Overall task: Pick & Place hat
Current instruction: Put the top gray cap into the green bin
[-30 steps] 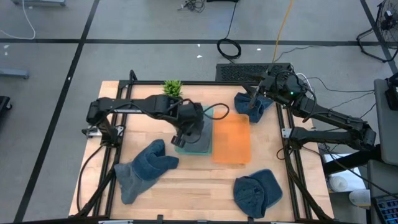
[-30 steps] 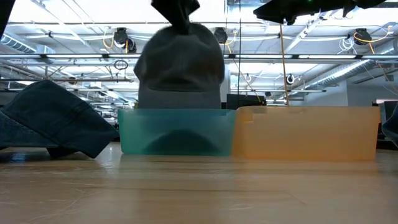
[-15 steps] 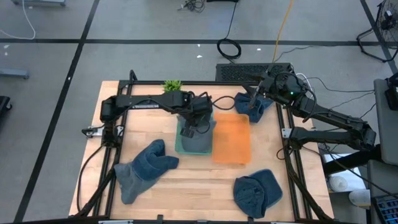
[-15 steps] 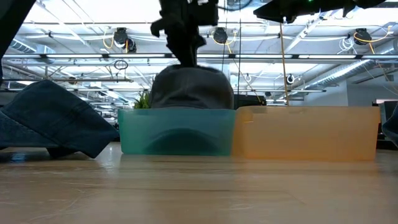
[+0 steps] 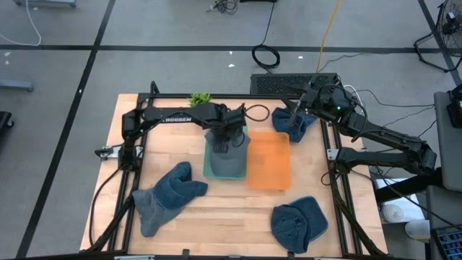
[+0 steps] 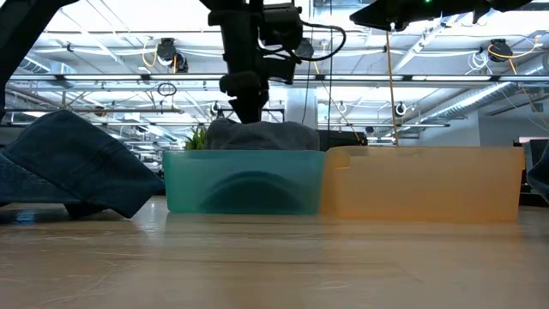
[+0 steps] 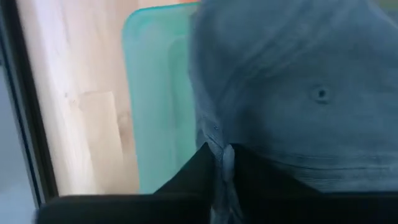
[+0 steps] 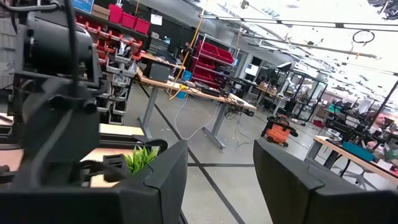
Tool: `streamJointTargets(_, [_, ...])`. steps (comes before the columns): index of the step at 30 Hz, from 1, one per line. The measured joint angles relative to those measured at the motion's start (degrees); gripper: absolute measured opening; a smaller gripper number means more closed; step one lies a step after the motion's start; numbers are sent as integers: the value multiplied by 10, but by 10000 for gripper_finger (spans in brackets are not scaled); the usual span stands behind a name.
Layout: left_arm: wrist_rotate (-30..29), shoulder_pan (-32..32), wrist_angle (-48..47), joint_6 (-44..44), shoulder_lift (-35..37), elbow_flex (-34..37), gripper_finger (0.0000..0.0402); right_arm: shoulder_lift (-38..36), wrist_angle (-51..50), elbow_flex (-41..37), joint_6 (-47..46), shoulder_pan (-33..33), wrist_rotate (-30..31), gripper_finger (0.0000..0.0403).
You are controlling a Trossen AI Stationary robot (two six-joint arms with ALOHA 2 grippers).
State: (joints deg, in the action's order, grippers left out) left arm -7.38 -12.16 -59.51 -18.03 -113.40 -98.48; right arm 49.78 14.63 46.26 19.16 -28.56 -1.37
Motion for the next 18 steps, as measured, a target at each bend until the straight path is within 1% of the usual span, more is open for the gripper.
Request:
streamJointTargets(6, [-2,-2,5,42,13,-3,160,0,-4,0,-3,0,0,174])
streamJointTargets(11, [3,3,19,39,49,-4,224,0,-4,0,0,0,0,174])
streamJointTargets(14, [40,5,25,34,74,-4,255,0,-7,0,0,0,0,174])
streamJointTargets(18, [114,13,24,29,102,-4,281,0,-16,0,0,0,1,174])
